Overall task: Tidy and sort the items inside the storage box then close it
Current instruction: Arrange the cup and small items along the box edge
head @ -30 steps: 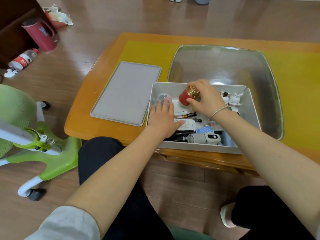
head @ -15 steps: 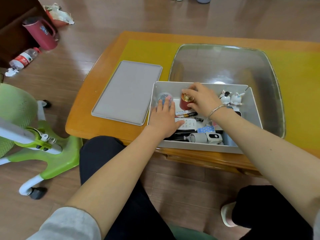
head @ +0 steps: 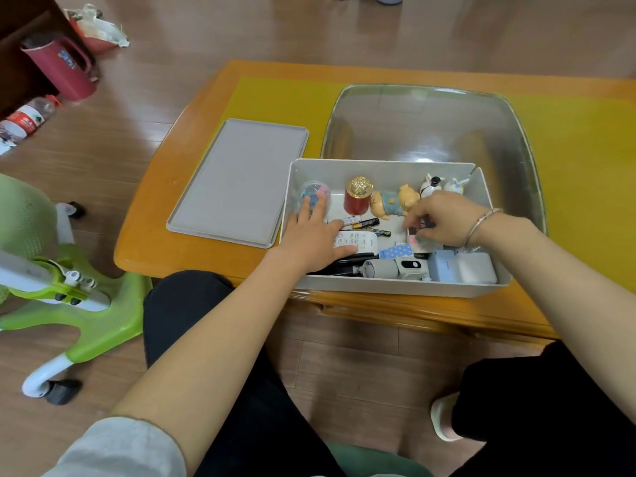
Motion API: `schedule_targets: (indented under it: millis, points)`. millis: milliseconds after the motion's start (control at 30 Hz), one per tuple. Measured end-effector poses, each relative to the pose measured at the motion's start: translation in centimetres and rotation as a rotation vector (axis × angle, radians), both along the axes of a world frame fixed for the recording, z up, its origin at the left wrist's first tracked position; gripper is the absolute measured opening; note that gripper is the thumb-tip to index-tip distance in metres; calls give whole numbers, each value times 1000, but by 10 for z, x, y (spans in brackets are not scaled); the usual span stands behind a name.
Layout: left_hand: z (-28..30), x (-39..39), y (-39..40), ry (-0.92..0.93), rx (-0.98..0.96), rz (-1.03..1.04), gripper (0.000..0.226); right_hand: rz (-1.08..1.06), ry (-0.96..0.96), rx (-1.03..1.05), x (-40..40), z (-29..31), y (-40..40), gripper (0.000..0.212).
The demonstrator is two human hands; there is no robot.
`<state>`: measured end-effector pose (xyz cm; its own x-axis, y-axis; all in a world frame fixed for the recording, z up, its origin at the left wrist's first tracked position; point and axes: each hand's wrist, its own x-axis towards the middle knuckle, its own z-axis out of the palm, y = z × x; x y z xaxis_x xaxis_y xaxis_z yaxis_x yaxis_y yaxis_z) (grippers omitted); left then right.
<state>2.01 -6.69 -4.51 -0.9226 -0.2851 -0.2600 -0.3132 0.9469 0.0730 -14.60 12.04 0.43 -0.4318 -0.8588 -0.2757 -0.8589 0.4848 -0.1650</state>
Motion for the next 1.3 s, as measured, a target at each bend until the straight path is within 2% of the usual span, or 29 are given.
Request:
schedule_targets:
  millis: [133,333,567,700,800,1100,1233,1300]
  points:
    - [1,-1,-1,-17,39,11,69,18,163,203,-2,-11,7,37]
    - [1,0,1,7,43,33,66,-62,-11,152,2,-16,0,35]
    - [1,-8,3,30,-13,46,71,-221,-268,-524,5,10,-28,25]
    - [3,-10,2,8,-77,52,76,-262,-425,-694,15,14,-71,27]
    - [1,-7,3,8,-92,66,78,-248,-411,-741,20,11,-99,25]
    - [0,-7,6,-28,-98,91,82,-90,-147,-532,10,-2,-111,21]
    - [0,-8,6,-19,-85,93,83,-71,-140,-464,11,-9,-115,20]
    - [0,-8,6,-7,-73,97,83,-40,-53,-400,12,-13,-119,22]
